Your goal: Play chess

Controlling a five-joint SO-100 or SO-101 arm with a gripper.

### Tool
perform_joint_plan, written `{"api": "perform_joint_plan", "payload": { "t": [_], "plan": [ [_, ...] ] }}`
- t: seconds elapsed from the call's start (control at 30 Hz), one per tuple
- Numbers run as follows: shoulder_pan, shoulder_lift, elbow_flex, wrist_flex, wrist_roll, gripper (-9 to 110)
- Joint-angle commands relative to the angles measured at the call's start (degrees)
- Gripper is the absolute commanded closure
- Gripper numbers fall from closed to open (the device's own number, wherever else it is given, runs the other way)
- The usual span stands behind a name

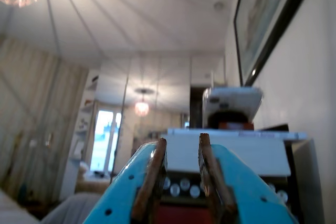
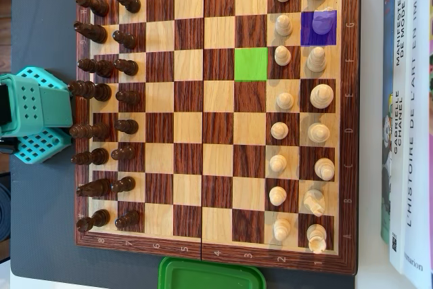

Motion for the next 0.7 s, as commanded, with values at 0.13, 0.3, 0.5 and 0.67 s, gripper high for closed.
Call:
{"api": "perform_joint_plan", "payload": {
  "t": [0.13, 0.3, 0.5, 0.67],
  "plan": [
    [0.4, 0.4, 1.1, 11.3, 0.9, 91],
    [0.4, 0.4, 1.1, 20.0, 0.6, 91],
    [0.4, 0.2, 1.1, 29.4, 0.4, 91],
    [-0.4, -5.4, 1.2, 31.1, 0.5, 91]
  ]
}}
